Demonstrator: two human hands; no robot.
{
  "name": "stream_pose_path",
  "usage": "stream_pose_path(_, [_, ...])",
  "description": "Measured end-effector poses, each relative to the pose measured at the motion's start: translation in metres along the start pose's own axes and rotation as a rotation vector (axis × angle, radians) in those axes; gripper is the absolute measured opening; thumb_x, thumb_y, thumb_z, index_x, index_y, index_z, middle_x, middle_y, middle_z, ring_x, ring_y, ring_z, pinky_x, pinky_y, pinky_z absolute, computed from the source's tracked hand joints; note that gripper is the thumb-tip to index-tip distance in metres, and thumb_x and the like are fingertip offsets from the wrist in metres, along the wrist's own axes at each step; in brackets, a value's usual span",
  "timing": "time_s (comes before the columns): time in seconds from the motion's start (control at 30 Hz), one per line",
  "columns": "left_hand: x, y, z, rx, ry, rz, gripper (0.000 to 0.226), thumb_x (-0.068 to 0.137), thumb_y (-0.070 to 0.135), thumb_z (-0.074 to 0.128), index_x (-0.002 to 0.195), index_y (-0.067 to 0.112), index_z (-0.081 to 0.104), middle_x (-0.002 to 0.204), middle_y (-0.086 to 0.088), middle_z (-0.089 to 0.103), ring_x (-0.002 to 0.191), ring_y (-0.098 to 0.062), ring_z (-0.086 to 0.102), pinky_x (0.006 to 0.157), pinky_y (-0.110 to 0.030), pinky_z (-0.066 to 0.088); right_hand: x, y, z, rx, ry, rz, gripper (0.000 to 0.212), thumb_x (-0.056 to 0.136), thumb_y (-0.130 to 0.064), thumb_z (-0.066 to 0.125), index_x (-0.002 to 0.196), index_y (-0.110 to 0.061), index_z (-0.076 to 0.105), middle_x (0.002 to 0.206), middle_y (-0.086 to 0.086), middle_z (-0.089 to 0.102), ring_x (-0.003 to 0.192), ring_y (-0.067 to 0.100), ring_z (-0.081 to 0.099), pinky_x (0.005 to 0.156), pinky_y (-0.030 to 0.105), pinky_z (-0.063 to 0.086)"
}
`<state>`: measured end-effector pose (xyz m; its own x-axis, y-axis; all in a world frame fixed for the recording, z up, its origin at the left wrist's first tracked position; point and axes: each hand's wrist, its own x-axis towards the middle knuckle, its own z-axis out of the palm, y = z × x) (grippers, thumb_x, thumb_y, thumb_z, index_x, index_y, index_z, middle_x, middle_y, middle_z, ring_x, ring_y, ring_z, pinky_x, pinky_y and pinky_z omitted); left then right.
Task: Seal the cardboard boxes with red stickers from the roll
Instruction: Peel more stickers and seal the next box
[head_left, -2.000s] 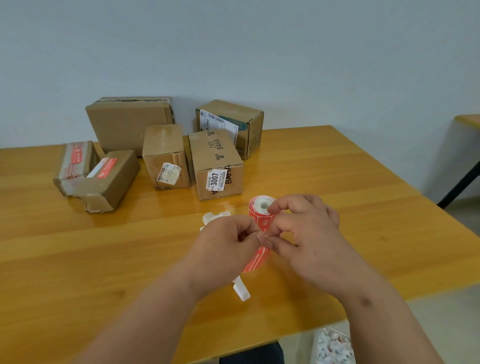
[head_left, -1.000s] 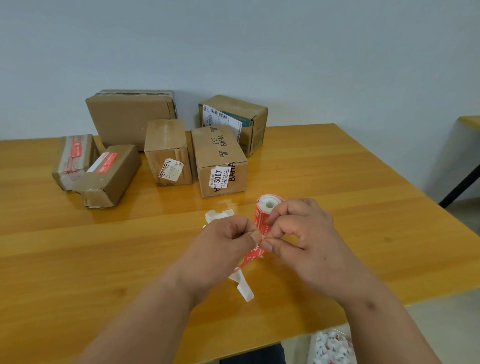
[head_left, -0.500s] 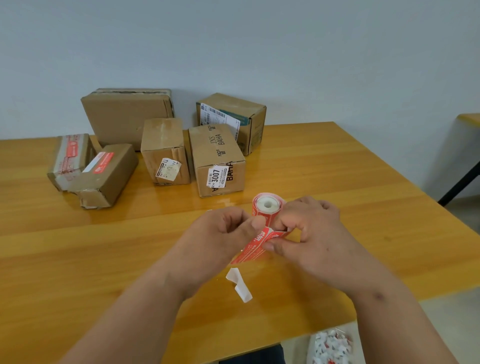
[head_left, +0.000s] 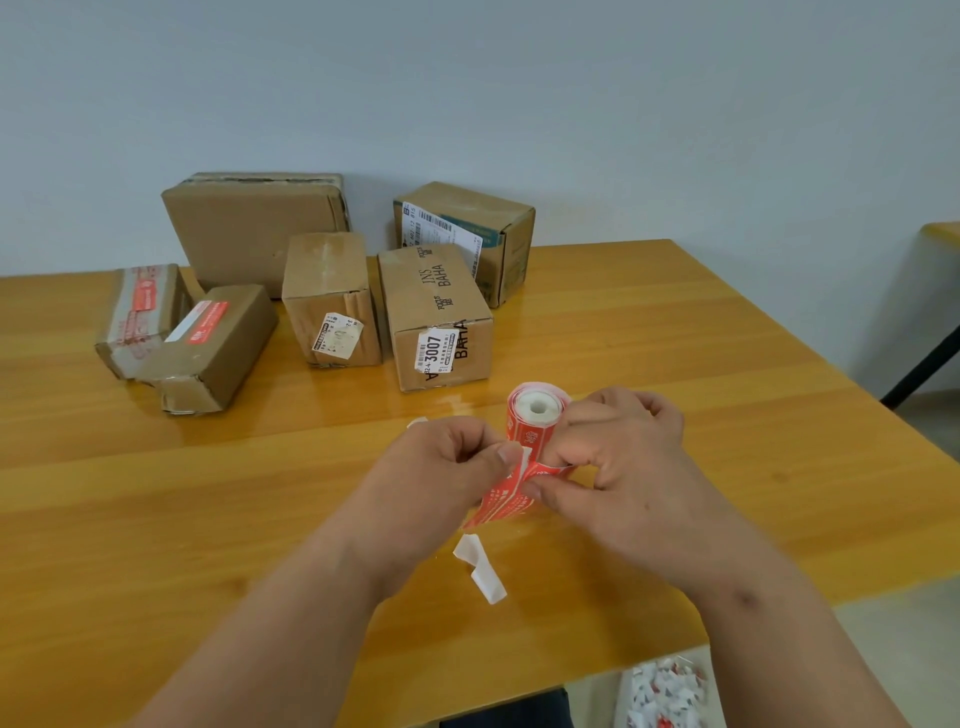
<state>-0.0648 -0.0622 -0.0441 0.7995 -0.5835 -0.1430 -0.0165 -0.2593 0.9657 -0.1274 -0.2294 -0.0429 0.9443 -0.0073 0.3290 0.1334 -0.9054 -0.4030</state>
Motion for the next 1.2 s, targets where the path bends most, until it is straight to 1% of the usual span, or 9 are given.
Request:
stream_pose_path(0.17, [0.001, 0.003, 0.000, -0.031, 0.025, -0.013, 0.023, 0.092, 0.031, 0.060, 0.080, 0.013, 0.069, 0.076, -0.004, 0.073, 0.072, -0.017, 0.067, 0.083, -0.041, 0.056, 0.004, -0.005, -0.007, -0.021, -0.083, 0.053, 0.028, 0.069, -0.048, 0.075, 0.066, -0.024, 0.061, 0.080, -0.013, 0.058, 0.101, 0.003, 0.042, 0.104, 0.038, 0.014])
stream_pose_path(0.3, [0.000, 0.006, -0.001, 0.027, 0.035, 0.034, 0.025, 0.089, 0.038, 0.062, 0.082, 0.015, 0.069, 0.078, -0.009, 0.071, 0.068, -0.017, 0.062, 0.069, -0.036, 0.051, 0.010, -0.007, -0.008, -0.075, -0.160, 0.076, 0.029, 0.073, -0.045, 0.073, 0.060, -0.024, 0.058, 0.075, -0.012, 0.055, 0.103, 0.006, 0.041, 0.106, 0.042, 0.012])
stream_pose_path(0.4, [-0.003, 0.008, -0.005, 0.044, -0.020, 0.061, 0.032, 0.081, 0.049, 0.065, 0.081, 0.017, 0.071, 0.083, -0.020, 0.066, 0.068, -0.018, 0.053, 0.066, -0.035, 0.043, 0.009, -0.006, -0.005, -0.080, -0.154, 0.077, 0.032, 0.070, -0.054, 0.062, 0.058, -0.025, 0.057, 0.078, -0.013, 0.056, 0.104, 0.008, 0.040, 0.106, 0.044, 0.010])
stream_pose_path(0.47, [-0.003, 0.007, -0.006, 0.066, -0.031, 0.065, 0.026, 0.083, 0.043, 0.067, 0.080, 0.018, 0.071, 0.084, -0.022, 0.064, 0.068, -0.018, 0.051, 0.066, -0.040, 0.044, 0.009, -0.006, -0.004, -0.091, -0.134, 0.072, 0.031, 0.066, -0.056, 0.055, 0.054, -0.028, 0.053, 0.077, -0.014, 0.054, 0.103, 0.009, 0.040, 0.104, 0.044, 0.011])
stream_pose_path(0.6, [-0.001, 0.005, -0.002, 0.028, 0.011, 0.038, 0.023, 0.090, 0.032, 0.064, 0.078, 0.014, 0.070, 0.078, -0.015, 0.069, 0.071, -0.020, 0.057, 0.081, -0.054, 0.051, 0.008, -0.006, -0.001, -0.100, -0.107, 0.048, 0.032, 0.068, -0.054, 0.052, 0.070, -0.027, 0.069, 0.080, -0.011, 0.057, 0.100, 0.007, 0.039, 0.103, 0.043, 0.012])
stream_pose_path(0.73, [0.000, 0.003, 0.001, -0.022, 0.023, 0.008, 0.025, 0.092, 0.029, 0.063, 0.081, 0.008, 0.070, 0.079, -0.014, 0.072, 0.074, -0.025, 0.059, 0.087, -0.056, 0.050, 0.006, -0.004, 0.002, -0.096, -0.062, 0.026, 0.030, 0.070, -0.051, 0.055, 0.069, -0.023, 0.068, 0.077, -0.009, 0.057, 0.098, 0.007, 0.041, 0.103, 0.044, 0.012])
stream_pose_path(0.97, [0.003, 0.001, 0.000, -0.068, 0.060, -0.027, 0.023, 0.093, 0.026, 0.062, 0.077, 0.011, 0.068, 0.075, -0.011, 0.071, 0.070, -0.021, 0.063, 0.084, -0.052, 0.053, 0.003, -0.007, 0.002, -0.061, -0.023, 0.026, 0.023, 0.071, -0.048, 0.059, 0.068, -0.026, 0.065, 0.079, -0.010, 0.058, 0.099, 0.005, 0.042, 0.104, 0.043, 0.012])
stream_pose_path(1.1, [0.003, 0.003, 0.001, -0.058, 0.074, -0.012, 0.021, 0.089, 0.031, 0.064, 0.080, 0.013, 0.069, 0.080, -0.009, 0.073, 0.074, -0.024, 0.068, 0.078, -0.044, 0.056, 0.008, -0.010, -0.002, -0.110, -0.111, 0.070, 0.034, 0.065, -0.062, 0.057, 0.068, -0.029, 0.064, 0.076, -0.015, 0.056, 0.104, 0.006, 0.042, 0.106, 0.044, 0.012])
stream_pose_path(1.2, [0.001, 0.004, 0.000, -0.034, 0.057, 0.018, 0.023, 0.086, 0.039, 0.066, 0.081, 0.016, 0.071, 0.080, -0.006, 0.073, 0.073, -0.018, 0.067, 0.076, -0.036, 0.055, 0.010, -0.011, -0.005, -0.098, -0.174, 0.081, 0.035, 0.069, -0.061, 0.064, 0.071, -0.026, 0.068, 0.076, -0.013, 0.056, 0.107, 0.007, 0.041, 0.108, 0.044, 0.008])
